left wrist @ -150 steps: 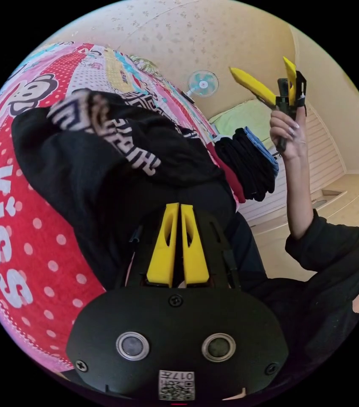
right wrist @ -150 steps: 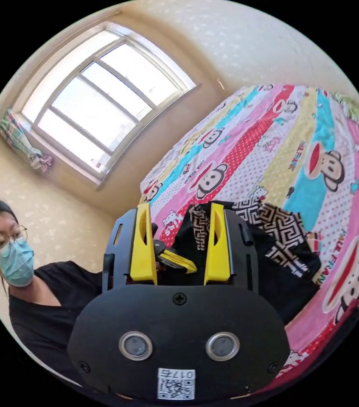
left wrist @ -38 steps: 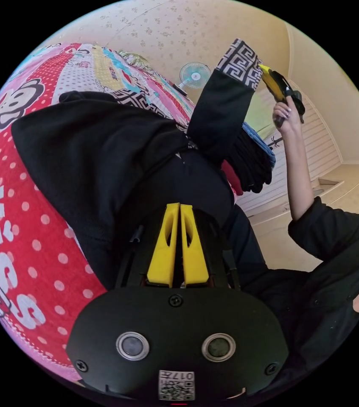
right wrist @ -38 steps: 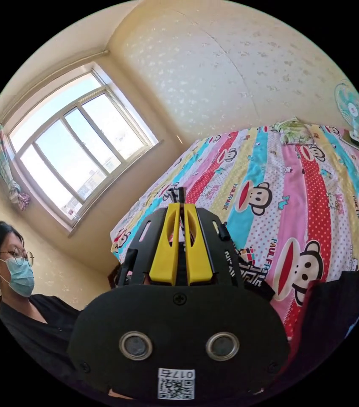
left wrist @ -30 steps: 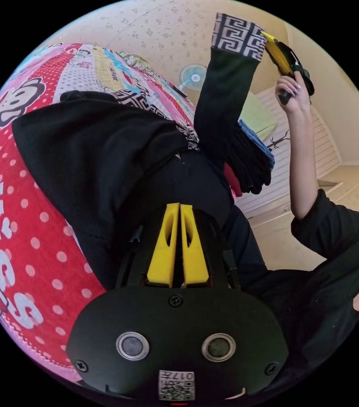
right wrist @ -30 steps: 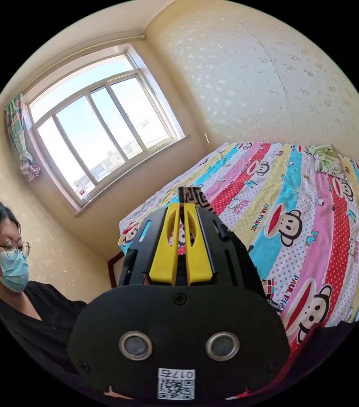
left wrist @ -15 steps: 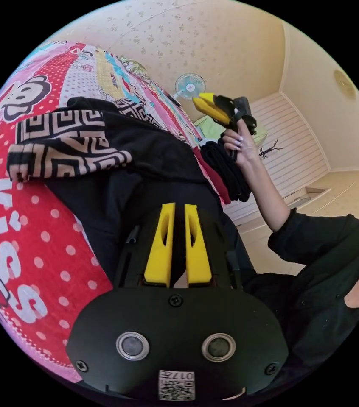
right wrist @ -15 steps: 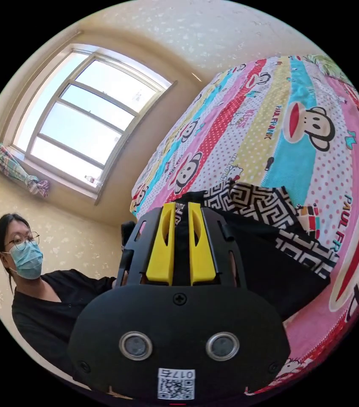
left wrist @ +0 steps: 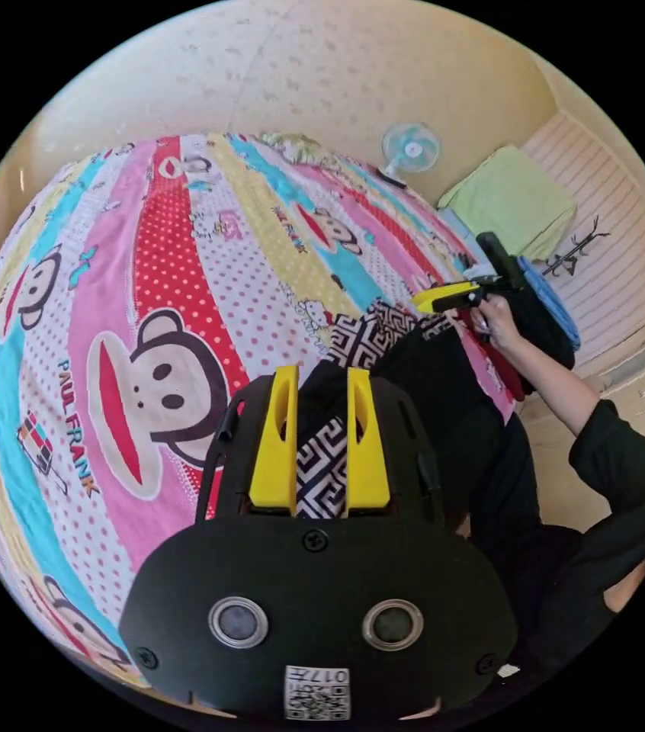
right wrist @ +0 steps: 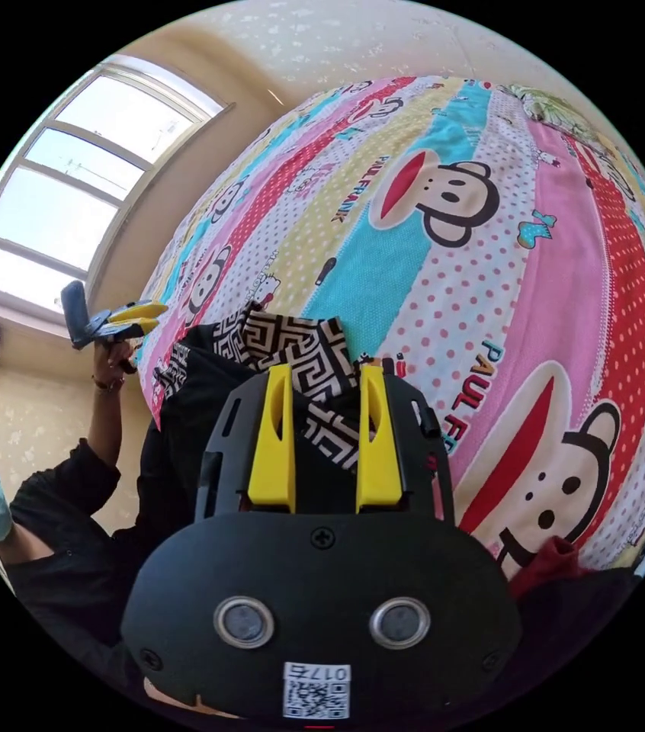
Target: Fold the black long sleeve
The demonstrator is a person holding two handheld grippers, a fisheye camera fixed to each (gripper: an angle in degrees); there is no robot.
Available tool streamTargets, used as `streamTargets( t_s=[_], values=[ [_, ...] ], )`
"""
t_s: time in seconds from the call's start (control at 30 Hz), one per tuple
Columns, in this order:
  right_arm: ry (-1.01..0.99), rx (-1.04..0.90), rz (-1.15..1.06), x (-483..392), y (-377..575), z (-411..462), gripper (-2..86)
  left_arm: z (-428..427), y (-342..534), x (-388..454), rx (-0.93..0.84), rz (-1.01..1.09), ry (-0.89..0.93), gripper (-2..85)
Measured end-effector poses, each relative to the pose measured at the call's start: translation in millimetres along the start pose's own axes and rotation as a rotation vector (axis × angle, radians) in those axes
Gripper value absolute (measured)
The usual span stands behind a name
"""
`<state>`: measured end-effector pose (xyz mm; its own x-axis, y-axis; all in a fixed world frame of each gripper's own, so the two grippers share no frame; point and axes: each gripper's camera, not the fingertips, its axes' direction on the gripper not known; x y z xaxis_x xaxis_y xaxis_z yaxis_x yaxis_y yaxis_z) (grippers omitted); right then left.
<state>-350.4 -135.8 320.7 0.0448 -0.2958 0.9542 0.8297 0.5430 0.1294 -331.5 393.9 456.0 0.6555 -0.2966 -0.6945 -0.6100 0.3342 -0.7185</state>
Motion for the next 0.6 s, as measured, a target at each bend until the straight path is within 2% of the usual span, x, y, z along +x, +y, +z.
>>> streamTargets(
  t_s=[0.07, 0.13, 0.27, 0.33, 0.4, 0.47, 0.5, 0.6],
  values=[
    [0.020, -0.069, -0.024, 3, -8, 20, 12.3, 46, -15, -7, -0.153, -0.016, 0.004, 10.8],
    [0.085, -0.057, -0.035, 2, -5, 29, 10.4, 50, -8, -2, -0.079, -0.033, -0.071, 9.4],
    [0.113, -0.016, -0.055, -7, 5, 13, 3.9, 40, 13, 17, 0.050, -0.038, -0.112, 1.7],
    [0.154, 0.118, -0.048, -18, 17, -20, 2.7, 18, 26, 26, 0.173, -0.080, -0.166, 0.6],
    [0.111, 0.225, -0.015, -20, 24, -49, 2.2, -21, 36, 38, 0.344, -0.111, -0.181, -0.2],
    [0.053, 0.310, 0.010, -16, 25, -73, 1.6, -40, 30, 47, 0.402, -0.103, -0.232, -0.4],
    [0.037, 0.339, 0.030, -10, 21, -84, 1.3, -43, 17, 50, 0.386, -0.088, -0.265, -0.3],
    [0.218, 0.466, 0.185, 13, 14, -102, 0.9, -15, -22, 36, 0.249, -0.095, -0.301, 0.6]
  ],
)
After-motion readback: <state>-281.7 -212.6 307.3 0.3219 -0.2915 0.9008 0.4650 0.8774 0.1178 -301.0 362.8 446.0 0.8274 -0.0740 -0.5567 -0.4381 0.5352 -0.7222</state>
